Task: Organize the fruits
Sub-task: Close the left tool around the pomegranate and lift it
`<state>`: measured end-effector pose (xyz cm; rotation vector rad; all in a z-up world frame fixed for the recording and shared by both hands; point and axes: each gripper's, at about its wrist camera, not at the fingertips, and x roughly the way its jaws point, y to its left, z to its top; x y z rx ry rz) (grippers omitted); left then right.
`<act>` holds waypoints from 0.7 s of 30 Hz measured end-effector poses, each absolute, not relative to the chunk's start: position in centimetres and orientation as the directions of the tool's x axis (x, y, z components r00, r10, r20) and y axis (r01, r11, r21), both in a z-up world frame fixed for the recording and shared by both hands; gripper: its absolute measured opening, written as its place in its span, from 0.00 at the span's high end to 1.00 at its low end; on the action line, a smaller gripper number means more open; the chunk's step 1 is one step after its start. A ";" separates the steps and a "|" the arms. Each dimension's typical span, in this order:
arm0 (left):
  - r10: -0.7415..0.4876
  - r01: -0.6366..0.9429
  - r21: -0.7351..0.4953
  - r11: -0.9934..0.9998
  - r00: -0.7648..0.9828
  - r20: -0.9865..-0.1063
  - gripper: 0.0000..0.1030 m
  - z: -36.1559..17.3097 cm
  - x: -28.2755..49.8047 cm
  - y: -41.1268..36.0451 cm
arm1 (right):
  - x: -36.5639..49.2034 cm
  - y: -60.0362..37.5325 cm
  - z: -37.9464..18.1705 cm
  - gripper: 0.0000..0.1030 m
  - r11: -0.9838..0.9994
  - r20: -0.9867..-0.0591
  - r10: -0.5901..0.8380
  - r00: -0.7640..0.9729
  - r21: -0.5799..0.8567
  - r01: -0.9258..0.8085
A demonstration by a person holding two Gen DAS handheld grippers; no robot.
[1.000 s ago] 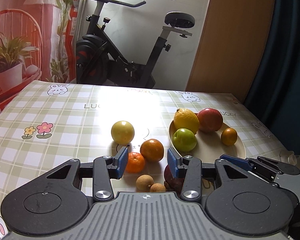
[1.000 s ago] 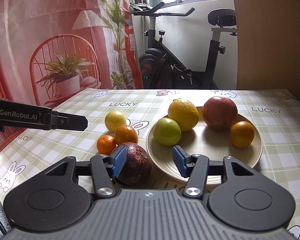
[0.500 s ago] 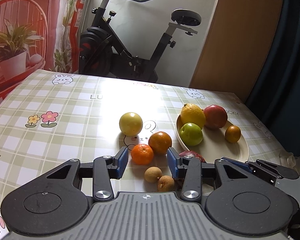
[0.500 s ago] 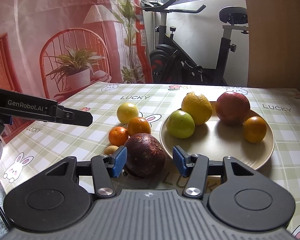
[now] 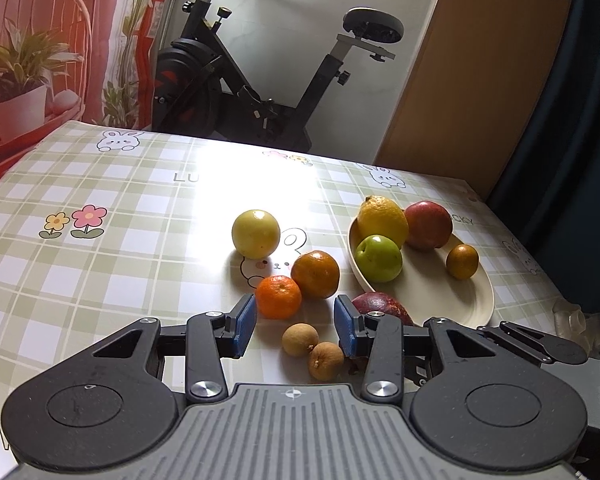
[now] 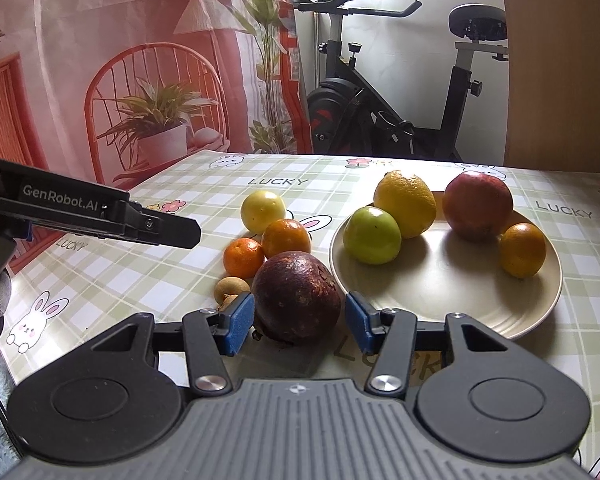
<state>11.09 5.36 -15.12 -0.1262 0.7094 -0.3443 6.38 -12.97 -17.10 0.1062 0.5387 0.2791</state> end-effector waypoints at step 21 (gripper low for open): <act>-0.506 0.412 -0.308 0.858 0.572 -0.645 0.45 -17.7 13.6 0.9 | 8.0 -12.7 -18.9 0.44 0.946 -0.532 0.324 0.782 0.200 -0.255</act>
